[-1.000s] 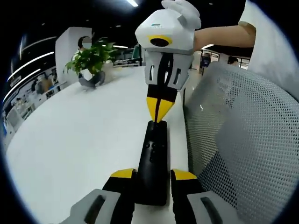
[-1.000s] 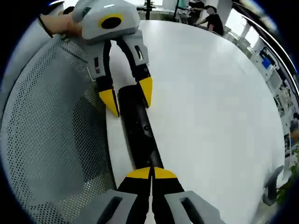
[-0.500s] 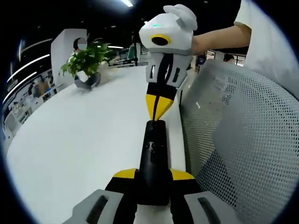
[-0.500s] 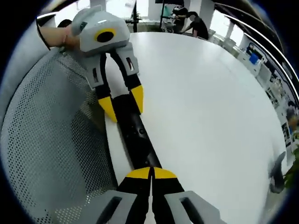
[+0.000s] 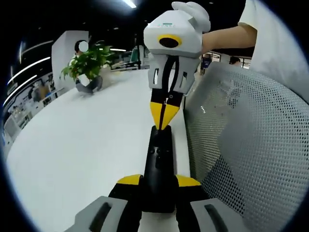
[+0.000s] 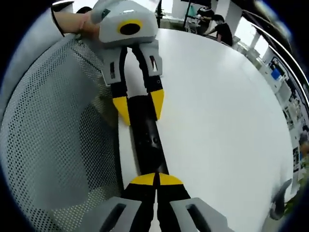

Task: Press the specified remote control buttons in sequence, fully releasing each button before pressing the next.

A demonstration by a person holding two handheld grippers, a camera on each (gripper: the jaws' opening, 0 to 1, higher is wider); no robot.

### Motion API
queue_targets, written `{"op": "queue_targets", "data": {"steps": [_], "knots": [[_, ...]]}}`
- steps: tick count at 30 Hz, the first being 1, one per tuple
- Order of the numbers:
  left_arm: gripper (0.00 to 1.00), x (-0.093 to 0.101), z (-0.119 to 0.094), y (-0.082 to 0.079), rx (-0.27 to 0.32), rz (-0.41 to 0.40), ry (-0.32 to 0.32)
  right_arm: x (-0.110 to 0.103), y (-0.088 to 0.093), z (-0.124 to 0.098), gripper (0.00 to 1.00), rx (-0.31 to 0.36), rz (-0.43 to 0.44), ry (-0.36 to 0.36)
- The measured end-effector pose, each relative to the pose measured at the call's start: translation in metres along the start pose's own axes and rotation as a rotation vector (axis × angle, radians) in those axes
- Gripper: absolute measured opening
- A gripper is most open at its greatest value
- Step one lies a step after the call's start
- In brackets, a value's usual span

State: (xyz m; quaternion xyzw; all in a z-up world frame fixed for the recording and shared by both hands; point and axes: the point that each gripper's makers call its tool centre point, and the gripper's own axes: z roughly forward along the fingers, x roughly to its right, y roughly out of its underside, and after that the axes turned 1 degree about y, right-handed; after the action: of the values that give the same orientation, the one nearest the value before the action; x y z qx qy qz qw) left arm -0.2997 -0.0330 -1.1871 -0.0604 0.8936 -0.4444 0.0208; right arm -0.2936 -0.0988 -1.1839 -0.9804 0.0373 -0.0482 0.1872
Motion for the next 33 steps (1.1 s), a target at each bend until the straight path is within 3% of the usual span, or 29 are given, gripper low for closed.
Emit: {"op": "queue_targets", "data": {"steps": [3, 6, 8, 9, 10, 12, 14, 16, 20, 23, 28, 29, 30, 33], "knots": [[0.24, 0.000, 0.000, 0.000, 0.001, -0.003, 0.000, 0.000, 0.000, 0.001, 0.00, -0.049, -0.076, 0.000], [0.25, -0.001, 0.000, 0.000, 0.002, -0.005, -0.001, 0.000, 0.001, 0.001, 0.00, -0.048, -0.077, 0.009], [0.25, -0.001, 0.000, 0.000, 0.002, -0.005, -0.001, 0.000, 0.000, 0.000, 0.00, -0.012, -0.020, 0.011], [0.25, -0.001, 0.001, 0.000, 0.001, -0.005, -0.001, 0.002, 0.000, -0.001, 0.00, 0.046, 0.043, 0.006], [0.25, -0.001, 0.001, 0.000, 0.001, -0.005, -0.001, 0.002, 0.000, -0.001, 0.00, 0.063, 0.055, 0.002], [0.25, -0.001, 0.001, 0.000, 0.002, -0.005, -0.001, 0.003, 0.000, -0.003, 0.00, 0.160, 0.126, -0.029], [0.25, -0.001, 0.001, 0.000, 0.003, -0.005, -0.002, 0.004, -0.001, -0.005, 0.00, 0.240, 0.289, -0.061], [0.25, 0.000, 0.001, 0.000, 0.004, -0.007, -0.002, 0.004, 0.002, -0.006, 0.00, 0.242, 0.245, -0.053], [0.25, -0.001, 0.001, 0.000, 0.005, -0.007, -0.001, 0.002, -0.012, -0.010, 0.00, 0.241, 0.092, -0.014], [0.25, 0.000, 0.001, 0.000, 0.005, -0.007, 0.000, 0.002, -0.019, -0.011, 0.00, 0.245, 0.094, -0.031], [0.25, -0.001, 0.001, 0.000, 0.005, -0.008, -0.001, -0.010, -0.008, 0.003, 0.00, 0.128, -0.005, -0.082], [0.25, 0.000, 0.001, 0.000, 0.006, -0.007, -0.001, -0.005, -0.017, 0.002, 0.00, 0.178, -0.043, -0.059], [0.25, 0.000, 0.001, 0.000, 0.005, -0.009, -0.001, -0.006, -0.013, 0.003, 0.00, 0.154, 0.003, -0.065], [0.25, -0.001, 0.001, 0.000, 0.005, -0.009, -0.001, -0.006, -0.013, 0.002, 0.00, 0.126, -0.030, -0.055]]}}
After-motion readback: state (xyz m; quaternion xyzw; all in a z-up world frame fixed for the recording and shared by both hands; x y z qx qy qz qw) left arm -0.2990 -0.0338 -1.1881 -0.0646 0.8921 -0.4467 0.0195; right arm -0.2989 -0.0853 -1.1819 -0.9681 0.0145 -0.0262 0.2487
